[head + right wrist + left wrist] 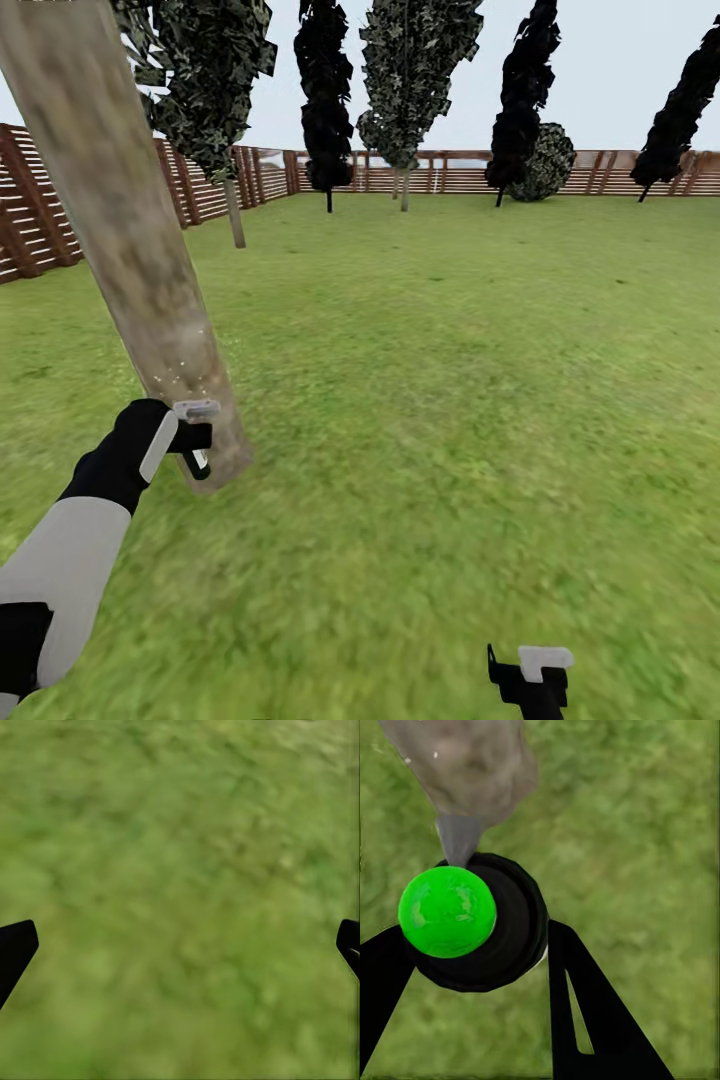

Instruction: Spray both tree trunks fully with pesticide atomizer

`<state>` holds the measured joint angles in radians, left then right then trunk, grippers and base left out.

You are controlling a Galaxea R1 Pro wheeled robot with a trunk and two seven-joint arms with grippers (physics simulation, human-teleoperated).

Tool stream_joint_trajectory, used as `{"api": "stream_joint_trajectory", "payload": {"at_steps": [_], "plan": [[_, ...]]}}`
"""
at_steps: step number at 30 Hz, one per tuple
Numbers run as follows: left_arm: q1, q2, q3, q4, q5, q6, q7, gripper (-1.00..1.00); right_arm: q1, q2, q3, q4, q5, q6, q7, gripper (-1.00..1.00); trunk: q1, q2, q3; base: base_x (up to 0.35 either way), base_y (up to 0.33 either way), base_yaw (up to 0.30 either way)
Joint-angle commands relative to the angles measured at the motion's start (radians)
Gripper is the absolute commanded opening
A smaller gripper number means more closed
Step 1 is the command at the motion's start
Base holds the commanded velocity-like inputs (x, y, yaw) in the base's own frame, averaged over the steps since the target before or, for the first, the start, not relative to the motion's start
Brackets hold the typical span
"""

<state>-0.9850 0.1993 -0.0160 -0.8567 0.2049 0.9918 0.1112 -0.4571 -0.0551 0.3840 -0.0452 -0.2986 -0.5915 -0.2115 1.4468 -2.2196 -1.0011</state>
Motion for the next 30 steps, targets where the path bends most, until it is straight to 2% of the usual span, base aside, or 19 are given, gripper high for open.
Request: {"api": "stream_joint_trajectory", "payload": {"at_steps": [1,8,14,17,19,30], "plan": [[0.0,0.0,-0.002,-0.001,0.01,0.004,0.011,-1.0,0.0,0.0,0.009,-0.001,-0.005,-0.001,-0.005,1.0,0.0,0.0,-0.001,0.0,-0.274,0.247],[0.002,0.002,-0.002,-0.001,0.007,0.002,0.016,-1.0,0.0,-0.002,0.008,-0.001,-0.005,-0.001,-0.006,1.0,0.0,0.0,-0.001,0.039,-0.274,0.106],[0.002,0.002,0.0,-0.001,0.005,0.002,0.017,-1.0,0.0,-0.002,0.008,-0.001,-0.006,-0.001,-0.005,1.0,0.0,0.0,-0.001,0.231,-0.194,0.001],[0.002,0.002,0.04,-0.001,0.001,0.002,0.018,-1.0,0.0,-0.002,0.008,-0.001,-0.005,-0.001,-0.005,1.0,0.0,0.0,-0.001,0.281,-0.149,0.0],[0.002,0.002,0.051,-0.001,-0.002,0.001,0.018,-1.0,0.0,-0.001,0.008,-0.001,-0.005,-0.001,-0.005,1.0,0.0,0.0,-0.001,0.282,-0.157,0.036],[0.001,0.002,0.054,-0.001,-0.004,0.001,0.018,-1.0,0.0,0.0,0.009,-0.001,-0.005,-0.001,-0.005,1.0,0.0,0.0,-0.001,0.145,-0.233,0.26]]}}
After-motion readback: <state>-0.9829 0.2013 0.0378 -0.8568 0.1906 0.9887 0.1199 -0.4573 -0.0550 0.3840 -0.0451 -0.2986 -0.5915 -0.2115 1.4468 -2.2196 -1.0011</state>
